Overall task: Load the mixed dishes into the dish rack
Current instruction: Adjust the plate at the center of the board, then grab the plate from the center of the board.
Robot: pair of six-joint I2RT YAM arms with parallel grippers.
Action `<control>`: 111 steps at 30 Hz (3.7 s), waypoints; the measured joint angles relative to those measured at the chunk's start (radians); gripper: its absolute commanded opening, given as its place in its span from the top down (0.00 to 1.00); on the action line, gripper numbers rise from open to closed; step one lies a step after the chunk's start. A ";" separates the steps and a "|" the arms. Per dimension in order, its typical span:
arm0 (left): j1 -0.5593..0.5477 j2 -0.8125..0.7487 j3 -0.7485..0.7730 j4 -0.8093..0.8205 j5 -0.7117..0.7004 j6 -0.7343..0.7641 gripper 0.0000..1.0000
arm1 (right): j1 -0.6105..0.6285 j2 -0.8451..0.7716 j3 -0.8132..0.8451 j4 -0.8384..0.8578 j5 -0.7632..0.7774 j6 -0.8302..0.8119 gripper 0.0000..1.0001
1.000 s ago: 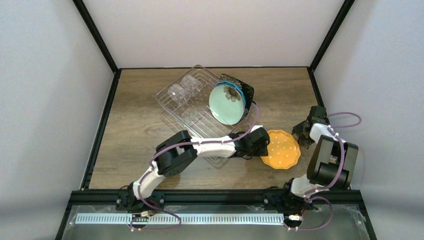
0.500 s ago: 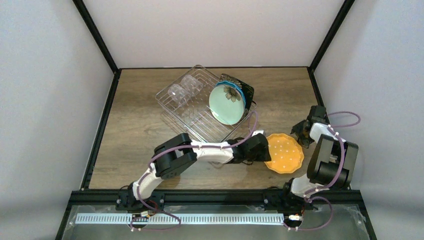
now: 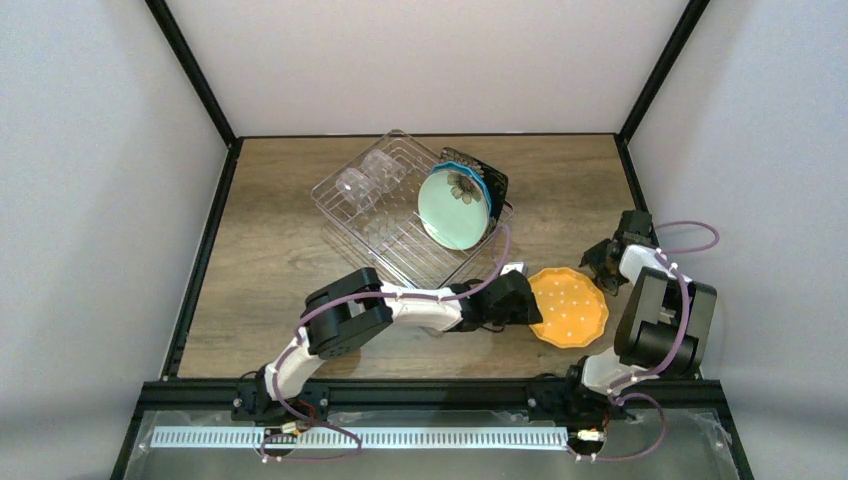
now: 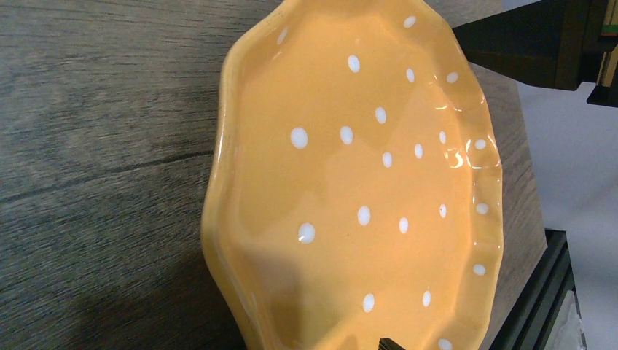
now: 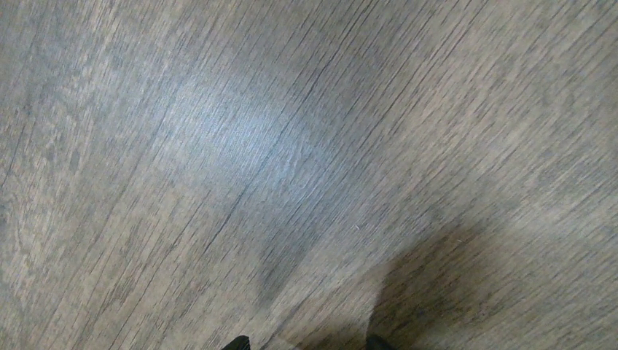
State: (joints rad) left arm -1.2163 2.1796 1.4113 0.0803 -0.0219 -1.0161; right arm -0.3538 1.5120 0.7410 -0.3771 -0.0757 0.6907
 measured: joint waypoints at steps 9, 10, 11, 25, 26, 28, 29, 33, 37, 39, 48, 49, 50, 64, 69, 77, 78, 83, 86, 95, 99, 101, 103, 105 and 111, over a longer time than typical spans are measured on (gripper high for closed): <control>0.000 0.000 0.000 0.000 -0.002 -0.003 0.00 | 0.002 0.000 0.022 -0.050 0.047 0.018 0.08; 0.000 0.000 0.000 0.000 -0.003 -0.003 0.00 | 0.002 0.000 0.028 -0.063 0.062 0.024 0.08; 0.000 0.000 0.000 0.000 -0.003 -0.003 0.00 | 0.002 -0.002 0.033 -0.078 0.077 0.032 0.08; 0.000 -0.054 -0.030 0.017 -0.020 -0.004 0.00 | 0.002 -0.122 0.006 -0.200 0.298 0.169 0.09; 0.000 -0.057 -0.032 0.023 -0.020 -0.005 0.00 | 0.002 -0.122 -0.002 -0.203 0.307 0.176 0.09; 0.000 -0.059 -0.032 0.042 -0.019 -0.005 0.00 | 0.002 -0.122 -0.021 -0.204 0.320 0.185 0.09; 0.000 -0.060 -0.032 0.047 -0.018 -0.006 0.00 | 0.000 -0.122 -0.032 -0.200 0.322 0.193 0.09; 0.000 -0.068 -0.045 0.061 -0.018 -0.006 0.00 | -0.012 -0.122 -0.075 -0.193 0.311 0.215 0.09; 0.000 -0.072 -0.071 0.061 -0.018 -0.007 0.00 | -0.012 -0.123 -0.080 -0.189 0.304 0.217 0.09; 0.000 -0.077 -0.085 0.065 -0.019 -0.013 0.00 | -0.012 -0.123 -0.080 -0.188 0.302 0.217 0.09; 0.000 -0.229 -0.119 -0.053 -0.119 -0.016 0.00 | -0.012 -0.124 -0.081 -0.185 0.302 0.209 0.09; 0.000 -0.249 -0.119 -0.068 -0.130 -0.016 0.00 | -0.012 -0.124 -0.082 -0.185 0.302 0.208 0.09; 0.000 -0.263 -0.119 -0.075 -0.136 -0.016 0.00 | -0.012 -0.124 -0.083 -0.183 0.302 0.208 0.09; 0.000 -0.196 -0.150 -0.079 -0.089 -0.048 0.00 | -0.013 -0.128 -0.086 -0.180 0.296 0.204 0.09; 0.000 -0.154 -0.150 -0.043 -0.060 -0.062 0.00 | -0.013 -0.128 -0.086 -0.179 0.292 0.196 0.09; 0.000 -0.075 -0.118 0.015 -0.004 -0.084 0.00 | -0.019 -0.133 -0.090 -0.174 0.275 0.178 0.09; 0.000 -0.069 -0.112 0.019 0.001 -0.085 0.00 | -0.019 -0.135 -0.092 -0.172 0.273 0.177 0.09; 0.000 -0.044 -0.102 0.063 0.016 -0.104 0.00 | -0.020 -0.145 -0.099 -0.163 0.257 0.167 0.09; 0.002 -0.036 -0.099 0.082 0.032 -0.115 0.00 | -0.020 -0.150 -0.104 -0.150 0.238 0.162 0.09; 0.011 -0.027 -0.162 0.229 0.072 -0.200 0.00 | -0.026 -0.153 -0.114 -0.103 0.209 0.128 0.09; 0.011 -0.027 -0.208 0.322 0.072 -0.235 0.00 | -0.027 -0.150 -0.117 -0.085 0.196 0.114 0.09; 0.011 -0.026 -0.226 0.360 0.075 -0.248 0.00 | -0.027 -0.149 -0.117 -0.081 0.191 0.105 0.09; 0.011 -0.026 -0.242 0.395 0.077 -0.261 0.00 | -0.027 -0.143 -0.112 -0.081 0.187 0.097 0.09; 0.011 -0.024 -0.249 0.412 0.079 -0.267 0.00 | -0.027 -0.135 -0.105 -0.086 0.183 0.090 0.09; 0.011 -0.024 -0.264 0.443 0.079 -0.274 0.00 | -0.026 -0.122 -0.090 -0.092 0.168 0.065 0.09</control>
State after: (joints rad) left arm -1.2049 2.1551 1.1469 0.5232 0.0574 -1.2903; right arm -0.3801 1.3903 0.6506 -0.4690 0.0925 0.7555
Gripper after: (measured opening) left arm 0.995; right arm 0.913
